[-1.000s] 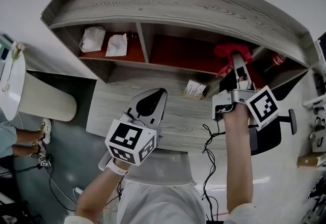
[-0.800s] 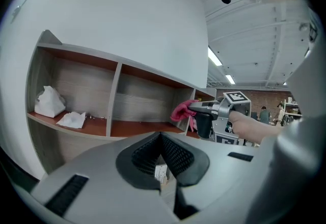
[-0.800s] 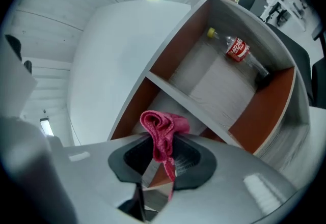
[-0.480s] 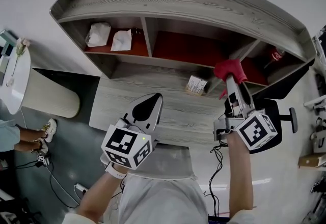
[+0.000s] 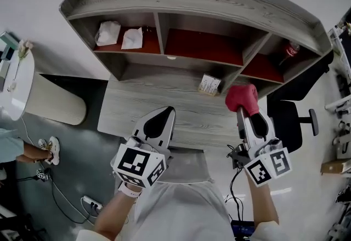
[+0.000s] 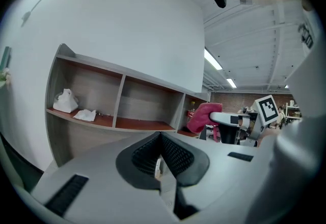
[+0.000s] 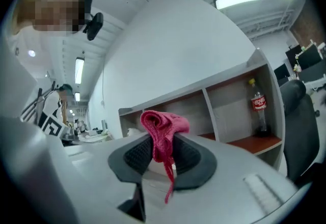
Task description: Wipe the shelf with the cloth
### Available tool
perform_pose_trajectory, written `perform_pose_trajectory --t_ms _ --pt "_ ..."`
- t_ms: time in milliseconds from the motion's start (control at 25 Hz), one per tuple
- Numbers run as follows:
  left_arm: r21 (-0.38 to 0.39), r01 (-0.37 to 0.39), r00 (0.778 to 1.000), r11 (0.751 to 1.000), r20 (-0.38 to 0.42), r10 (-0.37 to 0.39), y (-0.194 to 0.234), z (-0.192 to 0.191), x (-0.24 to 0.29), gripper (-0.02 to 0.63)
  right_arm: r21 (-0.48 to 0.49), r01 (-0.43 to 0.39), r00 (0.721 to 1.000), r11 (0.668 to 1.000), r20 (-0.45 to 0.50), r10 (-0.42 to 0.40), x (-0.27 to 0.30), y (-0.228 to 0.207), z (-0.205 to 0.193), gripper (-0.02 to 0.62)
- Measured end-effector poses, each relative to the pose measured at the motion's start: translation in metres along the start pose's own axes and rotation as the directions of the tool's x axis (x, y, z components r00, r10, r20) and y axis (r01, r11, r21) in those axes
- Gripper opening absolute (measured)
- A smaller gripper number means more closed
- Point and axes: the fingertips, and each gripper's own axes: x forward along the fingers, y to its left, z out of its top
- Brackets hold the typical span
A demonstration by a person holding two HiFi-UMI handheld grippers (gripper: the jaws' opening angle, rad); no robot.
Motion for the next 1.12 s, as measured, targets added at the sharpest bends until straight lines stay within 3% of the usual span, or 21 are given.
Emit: perform_pose_trajectory --t_ms 280,440,600,960,1120 --pt "0.000 -0.004 1.000 1.000 0.015 0.004 -0.014 -0.007 -0.025 0.006 -0.153 -0.001 0.999 0.988 -0.032 -0.004 -0.037 0.026 -0.015 0.106" --pt "-0.007 0.004 1.000 1.000 -0.010 -0.005 -0.022 -0.019 -0.035 0.006 -0.134 -0.003 1.000 0.991 -0.028 -0.001 -0.052 0.022 -0.035 0.106" --pt "-0.011 0.037 0.999 0.999 -0.017 -0.038 -0.039 -0.024 -0.030 0.006 -0.232 -0.059 0.997 0.971 -0.058 0.047 -0.040 0.033 -0.022 0.106" --pt "-0.013 0.046 0.998 0.999 -0.031 -0.047 -0.047 -0.024 -0.029 0.006 -0.249 -0.147 0.988 0.957 -0.080 0.131 -0.027 0.053 -0.019 0.106" --pt "-0.009 0.048 0.998 0.999 -0.030 -0.048 -0.047 -0.023 -0.025 0.006 -0.224 -0.149 0.986 0.963 -0.109 0.127 -0.024 0.046 -0.023 0.106"
